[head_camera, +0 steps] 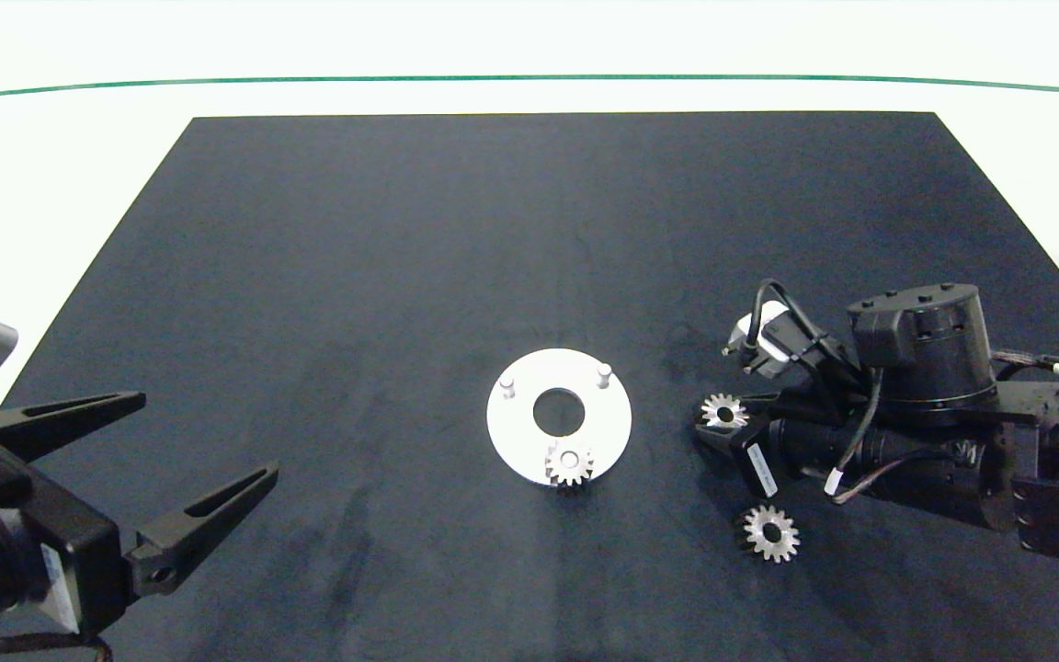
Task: Install three planetary gears onto the carrier pins
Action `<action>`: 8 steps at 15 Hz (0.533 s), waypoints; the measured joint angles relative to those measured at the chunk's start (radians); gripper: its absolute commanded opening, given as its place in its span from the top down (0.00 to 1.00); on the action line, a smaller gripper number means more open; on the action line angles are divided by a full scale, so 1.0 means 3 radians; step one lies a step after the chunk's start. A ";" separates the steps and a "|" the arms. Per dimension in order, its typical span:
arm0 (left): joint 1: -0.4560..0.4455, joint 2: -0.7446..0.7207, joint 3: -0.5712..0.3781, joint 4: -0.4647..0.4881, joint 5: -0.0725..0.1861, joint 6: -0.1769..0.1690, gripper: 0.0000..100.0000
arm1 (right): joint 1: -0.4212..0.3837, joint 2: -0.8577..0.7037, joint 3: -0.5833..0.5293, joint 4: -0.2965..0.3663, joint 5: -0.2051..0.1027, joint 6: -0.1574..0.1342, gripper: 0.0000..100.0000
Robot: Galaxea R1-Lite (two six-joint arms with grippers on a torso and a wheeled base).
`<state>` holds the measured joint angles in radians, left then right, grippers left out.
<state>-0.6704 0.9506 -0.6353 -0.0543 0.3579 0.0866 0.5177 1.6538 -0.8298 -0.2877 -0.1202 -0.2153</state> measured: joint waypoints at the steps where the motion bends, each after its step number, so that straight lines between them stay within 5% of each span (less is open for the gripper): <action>1: 0.0000 -0.0010 0.0000 0.0001 0.0000 0.0000 0.00 | 0.0006 -0.0014 0.0000 0.0007 -0.0001 -0.0001 0.84; 8: 0.0001 -0.0199 0.0009 0.0023 0.0011 -0.0026 0.00 | 0.0109 -0.0148 -0.0360 0.0155 0.0000 -0.0005 0.84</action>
<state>-0.6700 0.8909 -0.6326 -0.0474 0.3613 0.0787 0.5502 1.6096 -0.9377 -0.2413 -0.1202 -0.2168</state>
